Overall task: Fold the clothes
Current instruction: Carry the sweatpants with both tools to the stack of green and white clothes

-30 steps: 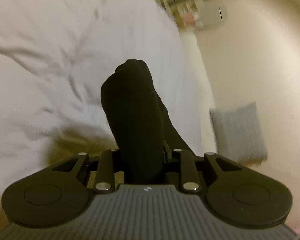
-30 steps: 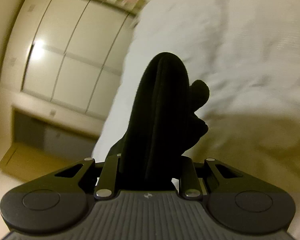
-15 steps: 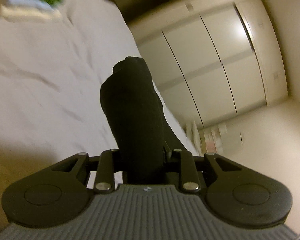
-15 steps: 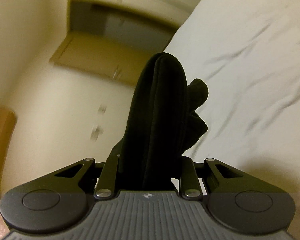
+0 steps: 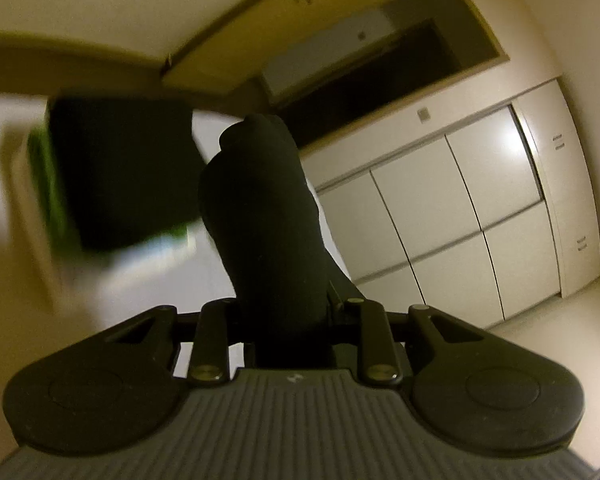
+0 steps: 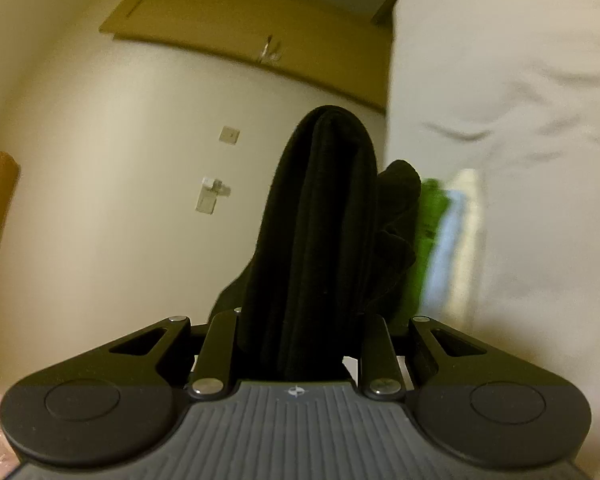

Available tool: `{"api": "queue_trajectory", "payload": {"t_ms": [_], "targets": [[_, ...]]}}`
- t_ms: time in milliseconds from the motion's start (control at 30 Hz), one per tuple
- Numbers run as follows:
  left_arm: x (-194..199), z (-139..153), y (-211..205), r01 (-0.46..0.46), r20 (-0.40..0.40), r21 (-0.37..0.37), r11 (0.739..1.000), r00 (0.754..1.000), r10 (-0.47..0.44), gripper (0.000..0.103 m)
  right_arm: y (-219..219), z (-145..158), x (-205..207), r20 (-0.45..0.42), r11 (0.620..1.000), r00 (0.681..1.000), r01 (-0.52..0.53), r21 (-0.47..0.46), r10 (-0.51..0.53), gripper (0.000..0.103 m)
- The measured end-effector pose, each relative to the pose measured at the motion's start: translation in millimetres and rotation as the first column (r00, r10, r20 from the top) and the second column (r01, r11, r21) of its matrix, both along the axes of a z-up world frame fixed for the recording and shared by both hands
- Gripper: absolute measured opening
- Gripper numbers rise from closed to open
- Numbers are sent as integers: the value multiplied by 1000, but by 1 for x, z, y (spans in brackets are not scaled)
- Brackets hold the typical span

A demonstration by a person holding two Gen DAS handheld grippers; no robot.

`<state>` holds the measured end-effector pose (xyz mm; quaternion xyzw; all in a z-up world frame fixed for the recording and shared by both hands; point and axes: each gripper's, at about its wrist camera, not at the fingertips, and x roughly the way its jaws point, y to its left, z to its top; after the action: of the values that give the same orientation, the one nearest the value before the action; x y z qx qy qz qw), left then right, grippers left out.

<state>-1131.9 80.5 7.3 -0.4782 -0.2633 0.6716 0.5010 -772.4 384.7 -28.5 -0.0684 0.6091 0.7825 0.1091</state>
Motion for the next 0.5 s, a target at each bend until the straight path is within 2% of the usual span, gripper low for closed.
{"api": "queue_trajectory", "payload": {"t_ms": [167, 333, 400, 467, 500], "targets": [[-85, -12, 31, -79, -4, 37, 996, 997, 79, 23, 43, 3, -114, 13, 994, 996, -84, 72, 83, 23], [-142, -45, 58, -128, -19, 42, 991, 992, 129, 23, 81, -13, -199, 19, 978, 985, -171, 116, 170, 23], [-159, -66, 72, -137, -36, 13, 991, 990, 137, 24, 82, -27, -224, 27, 973, 981, -193, 128, 191, 23], [-174, -94, 88, -121, -73, -69, 990, 991, 116, 27, 92, -51, -245, 67, 969, 976, -216, 121, 209, 25], [-184, -110, 95, -116, -66, -137, 984, 992, 108, 29, 97, -66, -255, 98, 969, 972, -224, 106, 214, 27]]}}
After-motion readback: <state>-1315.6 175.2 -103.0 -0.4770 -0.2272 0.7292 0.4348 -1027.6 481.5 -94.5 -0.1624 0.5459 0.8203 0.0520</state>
